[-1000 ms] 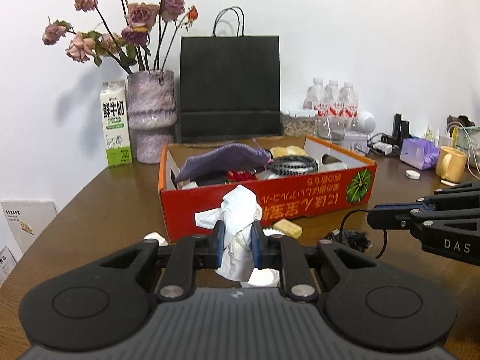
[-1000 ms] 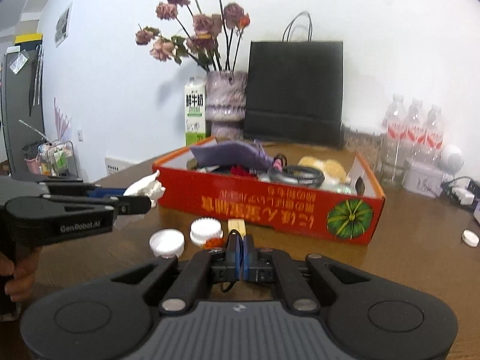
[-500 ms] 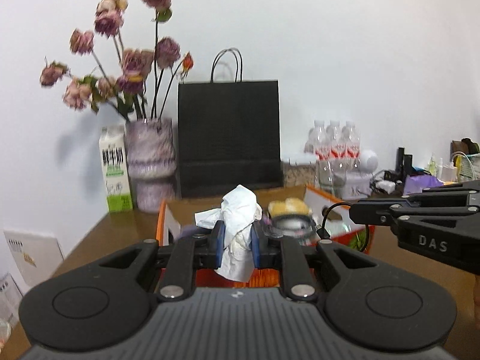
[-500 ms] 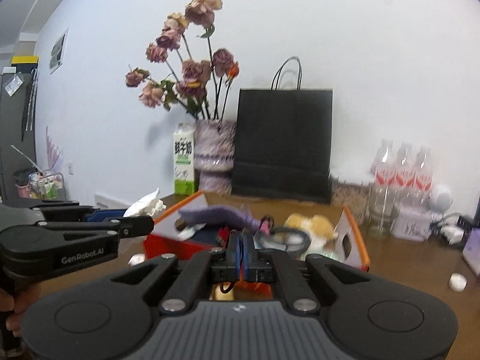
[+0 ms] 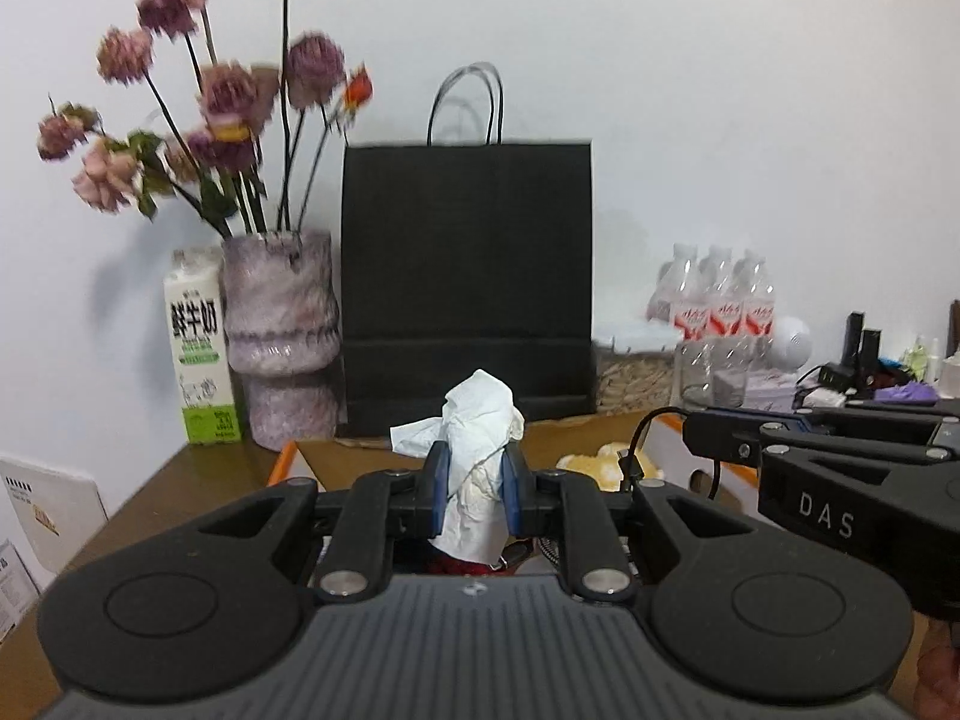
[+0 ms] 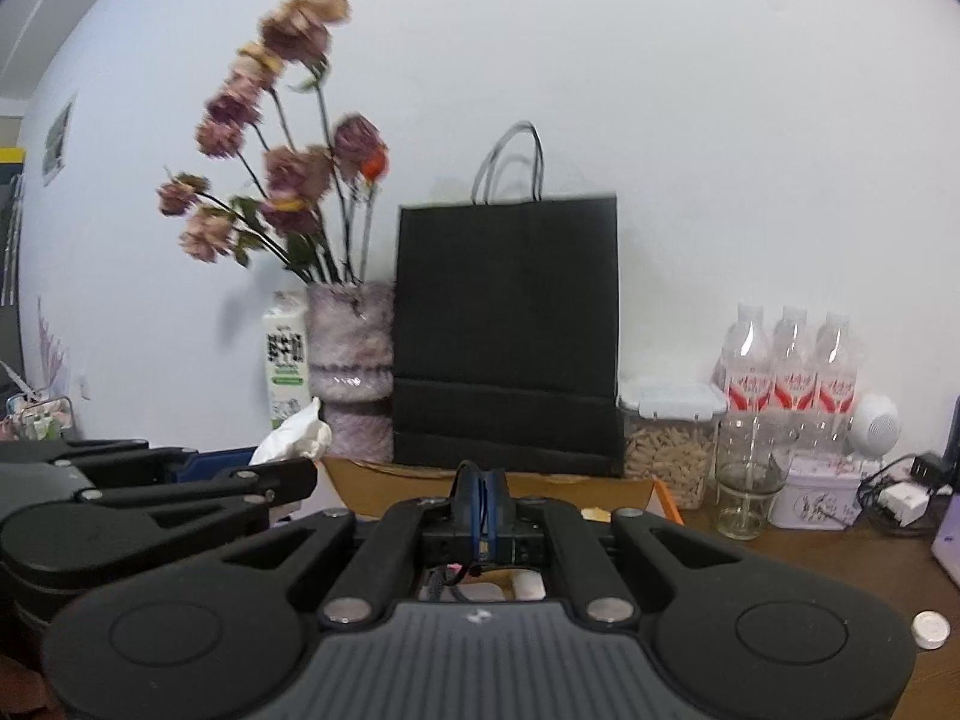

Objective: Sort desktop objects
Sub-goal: 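Carry the tissue and USB cable over the box with both tools, then lower the tissue and cable into the box and open both tools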

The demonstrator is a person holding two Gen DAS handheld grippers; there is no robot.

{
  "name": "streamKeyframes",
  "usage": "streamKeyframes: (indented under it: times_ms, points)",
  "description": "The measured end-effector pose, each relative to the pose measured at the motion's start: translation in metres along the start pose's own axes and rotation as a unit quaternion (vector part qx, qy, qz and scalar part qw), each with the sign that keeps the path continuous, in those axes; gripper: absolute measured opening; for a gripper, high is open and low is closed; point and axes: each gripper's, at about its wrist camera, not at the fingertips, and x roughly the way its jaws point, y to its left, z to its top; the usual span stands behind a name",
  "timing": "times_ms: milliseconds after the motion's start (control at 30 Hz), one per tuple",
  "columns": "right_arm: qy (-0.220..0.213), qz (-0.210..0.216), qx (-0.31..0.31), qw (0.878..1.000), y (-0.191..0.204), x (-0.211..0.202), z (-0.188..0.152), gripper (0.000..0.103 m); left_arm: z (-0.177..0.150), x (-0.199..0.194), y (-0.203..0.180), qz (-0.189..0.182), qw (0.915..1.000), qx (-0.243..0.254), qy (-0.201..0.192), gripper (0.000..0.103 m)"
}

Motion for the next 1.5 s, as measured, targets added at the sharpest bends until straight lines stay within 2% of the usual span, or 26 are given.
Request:
streamKeyframes:
  times_ms: [233,467,500,533,567,633,667,700,733,800,900,1167,1500]
  points:
    - [0.046,-0.006,0.014,0.999,-0.027,0.043,-0.02,0.001,-0.018,0.033,0.0,0.014,0.9993,0.019,0.03,0.018]
    - [0.063,-0.011,0.027,0.998,-0.037,0.052,-0.029,0.002,-0.025,0.037,-0.003,0.023,0.9988,0.035,0.027,0.019]
    - [0.064,-0.01,0.03,0.997,-0.037,0.052,-0.029,0.003,-0.025,0.036,-0.003,0.024,0.9987,0.038,0.025,0.026]
    - [0.067,-0.01,0.033,0.997,-0.038,0.052,-0.029,0.004,-0.026,0.036,-0.003,0.027,0.9985,0.04,0.025,0.041]
    - [0.072,-0.011,0.036,0.997,-0.039,0.053,-0.03,0.009,-0.026,0.035,-0.004,0.032,0.9983,0.042,0.024,0.05]
    - [0.076,-0.015,0.042,0.996,-0.041,0.053,-0.03,0.015,-0.026,0.032,-0.004,0.042,0.9979,0.047,0.016,0.076]
    - [0.078,-0.013,0.047,0.996,-0.042,0.053,-0.03,0.031,-0.026,0.031,-0.003,0.046,0.9977,0.048,0.013,0.083]
    - [0.078,-0.013,0.052,0.995,-0.043,0.053,-0.03,0.057,-0.025,0.029,-0.003,0.051,0.9976,0.047,0.008,0.094]
    - [0.075,-0.015,0.056,0.996,-0.044,0.053,-0.03,0.071,-0.025,0.026,-0.001,0.063,0.9971,0.042,0.0,0.103]
    - [0.069,-0.038,0.058,0.995,-0.045,0.051,-0.029,0.089,-0.023,0.022,0.003,0.065,0.9971,0.037,-0.012,0.103]
    - [0.06,-0.04,0.064,0.995,-0.047,0.049,-0.027,0.098,-0.02,0.019,0.006,0.066,0.9974,0.025,-0.014,0.103]
    - [0.061,-0.032,0.058,0.996,-0.044,0.047,-0.027,0.102,-0.019,0.022,0.012,0.077,0.9969,0.015,-0.006,0.103]
    - [0.065,-0.032,0.045,0.996,-0.038,0.046,-0.033,0.103,-0.025,0.019,0.016,0.077,0.997,0.009,-0.003,0.103]
